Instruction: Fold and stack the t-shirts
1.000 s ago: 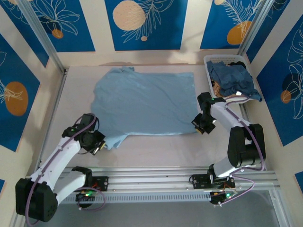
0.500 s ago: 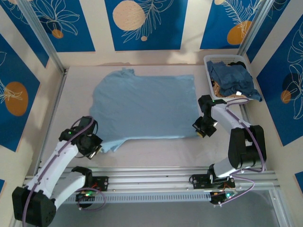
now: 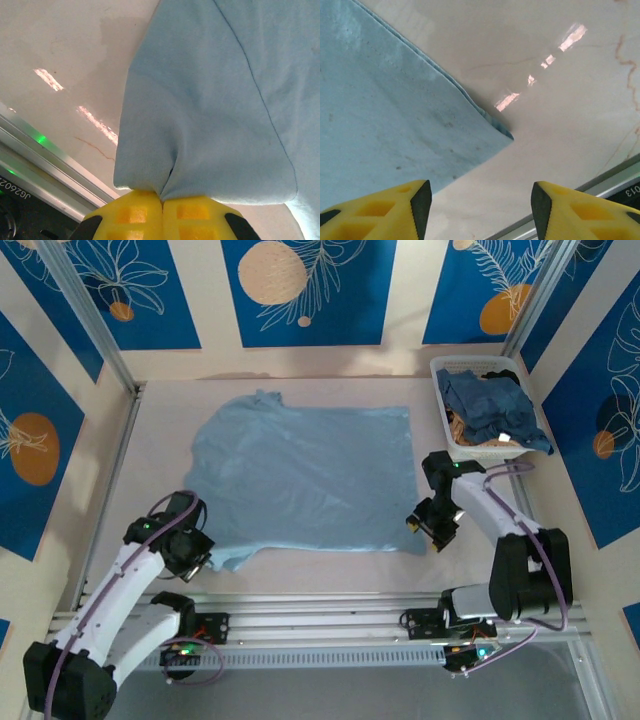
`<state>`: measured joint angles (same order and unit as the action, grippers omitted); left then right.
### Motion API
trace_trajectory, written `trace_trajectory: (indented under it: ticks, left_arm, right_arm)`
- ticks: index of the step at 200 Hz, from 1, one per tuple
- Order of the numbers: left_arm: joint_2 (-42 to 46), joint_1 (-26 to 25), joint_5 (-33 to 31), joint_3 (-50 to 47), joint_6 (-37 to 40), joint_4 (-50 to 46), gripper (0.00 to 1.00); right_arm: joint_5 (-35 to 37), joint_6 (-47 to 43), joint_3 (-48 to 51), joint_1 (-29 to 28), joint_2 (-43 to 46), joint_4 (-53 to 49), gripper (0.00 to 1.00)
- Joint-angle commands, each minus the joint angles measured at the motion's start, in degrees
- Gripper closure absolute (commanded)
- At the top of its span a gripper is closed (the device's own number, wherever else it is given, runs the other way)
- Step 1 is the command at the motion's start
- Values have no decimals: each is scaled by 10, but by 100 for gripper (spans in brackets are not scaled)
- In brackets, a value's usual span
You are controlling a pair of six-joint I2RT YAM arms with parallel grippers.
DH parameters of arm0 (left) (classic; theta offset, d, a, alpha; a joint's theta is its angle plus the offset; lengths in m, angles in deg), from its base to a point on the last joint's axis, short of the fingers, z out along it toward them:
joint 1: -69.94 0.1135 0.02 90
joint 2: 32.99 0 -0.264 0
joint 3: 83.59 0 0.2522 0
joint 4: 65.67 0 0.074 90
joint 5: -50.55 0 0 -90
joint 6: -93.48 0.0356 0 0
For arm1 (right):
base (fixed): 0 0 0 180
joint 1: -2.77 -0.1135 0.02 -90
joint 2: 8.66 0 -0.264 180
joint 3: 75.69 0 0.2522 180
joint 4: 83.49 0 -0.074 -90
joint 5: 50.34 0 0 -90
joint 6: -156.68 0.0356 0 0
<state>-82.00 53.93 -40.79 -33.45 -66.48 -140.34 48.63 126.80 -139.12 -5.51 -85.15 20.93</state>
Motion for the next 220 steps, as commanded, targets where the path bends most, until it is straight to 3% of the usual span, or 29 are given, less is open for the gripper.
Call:
trace_trajectory:
  ticks: [1, 23, 103, 179, 220]
  left_arm:
    - [-9, -5, -1, 20, 10, -8, 100]
    - [-10, -6, -2, 18, 16, -4, 100]
    - [-2, -5, 2, 19, 25, -8, 100]
    - [3, -5, 1, 19, 19, -3, 100]
    - [8, -6, 0, 16, 15, -3, 100]
  right_arm:
    - [-11, 52, 33, -10, 39, -49, 51]
    - [-32, 59, 71, -5, 49, -5, 59]
    - [-46, 48, 81, 18, -41, 95, 59]
    - [-47, 65, 87, 12, -55, 72, 55]
    - [-51, 65, 95, 16, -73, 96, 58]
